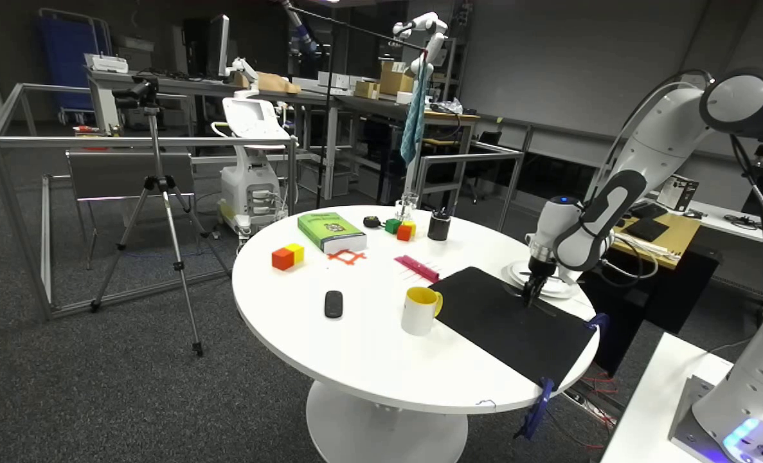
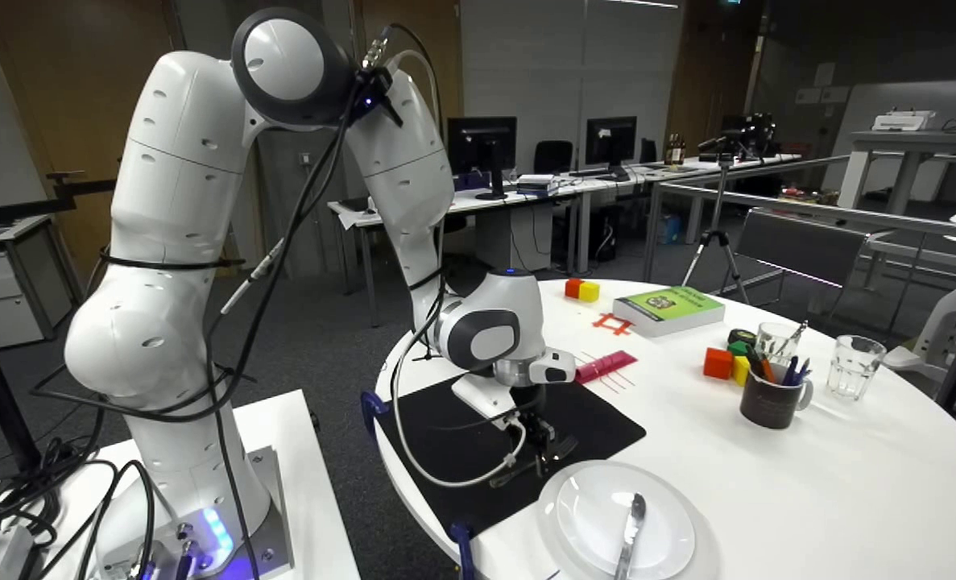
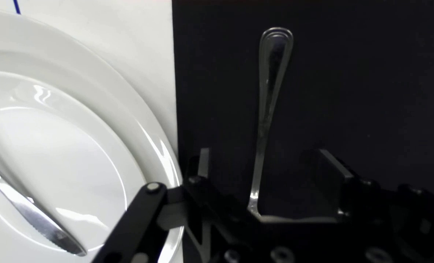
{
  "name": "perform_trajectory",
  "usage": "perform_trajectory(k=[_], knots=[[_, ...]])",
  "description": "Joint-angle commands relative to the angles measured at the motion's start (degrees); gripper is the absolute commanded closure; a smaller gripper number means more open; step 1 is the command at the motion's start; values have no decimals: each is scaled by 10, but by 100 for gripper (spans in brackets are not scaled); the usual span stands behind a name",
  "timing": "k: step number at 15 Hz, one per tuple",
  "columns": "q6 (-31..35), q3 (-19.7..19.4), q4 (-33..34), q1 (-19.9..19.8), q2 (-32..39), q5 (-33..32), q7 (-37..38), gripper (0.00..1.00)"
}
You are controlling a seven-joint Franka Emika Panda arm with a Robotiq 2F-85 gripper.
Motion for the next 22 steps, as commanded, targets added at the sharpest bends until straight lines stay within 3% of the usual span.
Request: perform_trajectory(k=[1,12,18,22], knots=[[3,8,-3,-1,-8,5,-22,0],[-9,31,-16,-23,-74,15,-62,0],[-35,75,-8,-92,-103,64,-156,0],[-91,98,9,-139,-116,109,-258,0]])
